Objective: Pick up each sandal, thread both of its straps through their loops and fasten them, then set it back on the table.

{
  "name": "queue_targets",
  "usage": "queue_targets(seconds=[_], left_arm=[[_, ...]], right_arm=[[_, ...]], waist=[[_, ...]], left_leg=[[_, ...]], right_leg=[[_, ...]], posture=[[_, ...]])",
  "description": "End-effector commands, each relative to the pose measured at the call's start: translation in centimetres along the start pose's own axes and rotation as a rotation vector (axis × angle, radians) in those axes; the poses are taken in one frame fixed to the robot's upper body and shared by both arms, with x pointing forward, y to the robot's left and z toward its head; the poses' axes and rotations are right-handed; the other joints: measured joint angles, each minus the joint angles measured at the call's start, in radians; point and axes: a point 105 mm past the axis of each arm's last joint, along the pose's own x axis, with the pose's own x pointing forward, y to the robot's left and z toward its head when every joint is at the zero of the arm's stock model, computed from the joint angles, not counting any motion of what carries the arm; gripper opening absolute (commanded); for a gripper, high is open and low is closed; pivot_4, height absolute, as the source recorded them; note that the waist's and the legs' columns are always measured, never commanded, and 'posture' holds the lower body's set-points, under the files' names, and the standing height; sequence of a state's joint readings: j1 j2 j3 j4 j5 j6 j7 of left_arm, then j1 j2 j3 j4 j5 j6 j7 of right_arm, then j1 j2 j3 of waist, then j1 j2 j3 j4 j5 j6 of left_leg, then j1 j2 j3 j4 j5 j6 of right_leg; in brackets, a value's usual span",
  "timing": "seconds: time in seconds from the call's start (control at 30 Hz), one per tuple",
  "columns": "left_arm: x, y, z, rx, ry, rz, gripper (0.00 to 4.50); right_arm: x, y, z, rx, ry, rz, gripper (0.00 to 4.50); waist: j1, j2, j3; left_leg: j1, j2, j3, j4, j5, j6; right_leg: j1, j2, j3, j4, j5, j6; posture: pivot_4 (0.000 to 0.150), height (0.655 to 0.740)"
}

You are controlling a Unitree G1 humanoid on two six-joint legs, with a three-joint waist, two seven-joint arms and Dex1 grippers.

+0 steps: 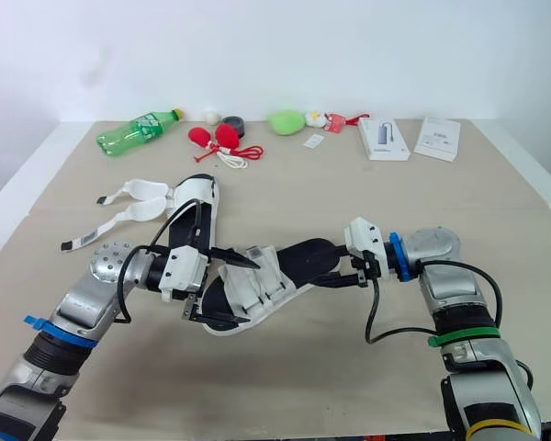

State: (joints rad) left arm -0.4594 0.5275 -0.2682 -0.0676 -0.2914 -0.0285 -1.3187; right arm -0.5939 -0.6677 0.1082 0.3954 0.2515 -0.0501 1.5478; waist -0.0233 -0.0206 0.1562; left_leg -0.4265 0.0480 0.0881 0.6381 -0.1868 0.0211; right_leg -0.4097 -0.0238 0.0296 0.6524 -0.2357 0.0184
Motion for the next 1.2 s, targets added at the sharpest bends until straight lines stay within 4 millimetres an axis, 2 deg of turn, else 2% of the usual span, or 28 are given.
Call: queue_targets(seconds=[0.03,0.07,0.1,0.53,0.67,0.7,0.73,0.8,0.93,1.07,1.2], left_arm=[[-0.4,0.2,0.4,0.04,0.006,0.005,4.5],[-0.4,0.0,0.2,0.038,0.007,0.005,4.5],[-0.5,-0.2,0.1,0.037,0.009,0.006,4.5],[-0.5,-1.3,-1.5,0.037,0.016,0.011,4.5],[-0.5,-1.6,-2.0,0.036,0.017,0.012,4.5],[-0.5,-1.7,-2.2,0.036,0.017,0.012,4.5],[-0.5,-1.8,-2.3,0.036,0.017,0.012,4.5],[-0.4,-2.0,-2.7,0.036,0.02,0.012,4.5],[-0.5,-2.6,-3.8,0.031,0.027,0.011,4.5],[-0.5,-3.2,-4.5,0.032,0.027,0.006,4.5],[-0.6,-3.3,-4.2,0.043,0.021,0.001,4.5]], right_arm=[[0.7,1.2,2.0,-0.035,-0.047,0.11,3.96],[0.9,1.5,1.9,-0.022,-0.049,0.123,4.39],[1.1,1.7,1.9,-0.01,-0.05,0.131,4.47],[4.1,2.8,1.4,0.017,-0.053,0.185,4.47],[5.0,3.0,1.7,0.007,-0.074,0.185,3.42],[5.1,3.0,1.7,0.007,-0.078,0.183,2.8],[5.2,3.0,1.7,0.006,-0.081,0.18,2.57],[5.4,3.1,1.6,0.007,-0.09,0.175,1.63],[5.5,3.3,1.7,0.017,-0.107,0.164,0.13],[5.8,3.3,2.1,0.035,-0.14,0.134,0.06],[5.5,2.5,2.1,0.047,-0.154,0.037,0.06]], waist=[[0.0,0.0,0.0],[0.001,0.0,0.0],[0.001,0.0,0.0],[0.002,0.0,0.0],[0.002,0.0,0.0],[0.002,0.0,0.0],[0.002,0.0,0.0],[0.002,0.0,0.0],[0.002,0.0,0.0],[0.002,-0.001,0.0],[0.002,-0.001,0.0]], left_leg=[[0.0,0.0,0.0,0.0,0.0,0.0],[0.0,0.0,0.0,0.0,0.0,0.0],[0.0,0.0,0.0,0.0,0.0,0.0],[0.0,0.0,0.0,0.0,0.0,0.0],[0.0,0.0,0.0,0.0,0.0,0.0],[0.0,0.0,0.0,0.0,0.0,0.0],[0.0,0.0,0.0,0.0,0.0,0.0],[0.0,0.0,0.0,0.0,0.0,0.0],[0.0,0.0,0.0,0.0,0.0,0.0],[0.0,0.001,0.0,0.0,0.0,0.0],[0.001,0.003,0.001,0.0,0.0,0.0]], right_leg=[[0.0,0.0,0.0,0.0,0.0,-0.001],[0.0,0.0,0.0,0.0,0.0,-0.001],[0.0,0.0,0.0,0.0,0.0,-0.001],[0.0,0.0,0.0,0.0,-0.001,-0.002],[0.0,0.0,0.0,0.0,-0.001,-0.001],[0.0,0.0,0.0,0.0,0.0,-0.001],[0.0,0.0,-0.001,0.0,0.0,-0.001],[0.0,0.0,-0.001,0.0,-0.001,-0.002],[0.0,0.0,0.0,0.0,-0.001,-0.002],[0.0,0.0,-0.001,0.0,0.0,-0.003],[0.0,0.0,-0.002,0.0,0.001,-0.004]], posture=[[0.15,0.74],[0.15,0.74],[0.15,0.74],[0.15,0.74],[0.15,0.74],[0.15,0.74],[0.15,0.74],[0.15,0.74],[0.15,0.74],[0.15,0.74],[0.15,0.74]])
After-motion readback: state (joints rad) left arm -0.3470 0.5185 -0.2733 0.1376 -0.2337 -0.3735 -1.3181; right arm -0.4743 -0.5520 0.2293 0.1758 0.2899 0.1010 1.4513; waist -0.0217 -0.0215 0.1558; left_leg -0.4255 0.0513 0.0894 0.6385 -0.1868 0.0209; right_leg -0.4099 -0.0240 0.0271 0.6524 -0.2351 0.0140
